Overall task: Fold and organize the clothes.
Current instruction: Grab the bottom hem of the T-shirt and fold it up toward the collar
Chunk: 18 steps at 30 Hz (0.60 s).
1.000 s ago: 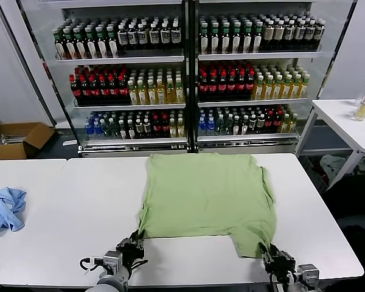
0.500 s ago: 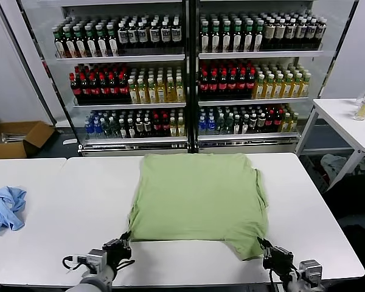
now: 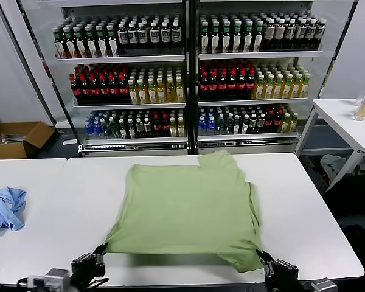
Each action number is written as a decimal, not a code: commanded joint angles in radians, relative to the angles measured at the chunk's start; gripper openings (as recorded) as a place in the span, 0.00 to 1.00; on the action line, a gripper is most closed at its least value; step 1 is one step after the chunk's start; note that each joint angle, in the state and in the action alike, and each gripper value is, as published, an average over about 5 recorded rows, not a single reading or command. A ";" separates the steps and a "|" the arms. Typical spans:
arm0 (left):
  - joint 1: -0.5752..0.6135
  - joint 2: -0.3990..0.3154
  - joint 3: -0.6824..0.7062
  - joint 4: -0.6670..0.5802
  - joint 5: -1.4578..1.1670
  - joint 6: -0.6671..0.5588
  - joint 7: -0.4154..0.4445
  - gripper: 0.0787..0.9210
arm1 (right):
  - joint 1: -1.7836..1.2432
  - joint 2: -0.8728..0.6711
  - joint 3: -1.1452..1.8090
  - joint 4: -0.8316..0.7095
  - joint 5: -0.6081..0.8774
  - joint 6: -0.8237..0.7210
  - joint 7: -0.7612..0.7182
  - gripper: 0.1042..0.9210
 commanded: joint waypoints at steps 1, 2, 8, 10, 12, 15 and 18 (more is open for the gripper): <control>0.020 0.039 -0.143 -0.075 -0.143 -0.001 0.002 0.00 | 0.135 -0.013 -0.032 0.017 0.008 -0.018 0.024 0.00; -0.034 0.044 -0.123 -0.042 -0.152 -0.010 0.012 0.00 | 0.192 -0.013 -0.058 -0.004 0.008 -0.025 0.034 0.00; -0.299 0.053 0.006 0.183 -0.172 -0.077 0.089 0.00 | 0.450 -0.005 -0.208 -0.141 -0.004 -0.051 0.066 0.00; -0.357 0.056 0.038 0.246 -0.174 -0.097 0.116 0.00 | 0.504 -0.001 -0.238 -0.182 -0.010 -0.055 0.070 0.00; -0.414 0.059 0.068 0.306 -0.175 -0.114 0.140 0.00 | 0.545 0.004 -0.264 -0.219 -0.017 -0.060 0.075 0.00; -0.473 0.063 0.105 0.376 -0.171 -0.130 0.163 0.00 | 0.582 0.013 -0.298 -0.265 -0.035 -0.063 0.076 0.00; -0.527 0.064 0.135 0.432 -0.160 -0.138 0.182 0.00 | 0.602 0.024 -0.325 -0.308 -0.059 -0.063 0.075 0.00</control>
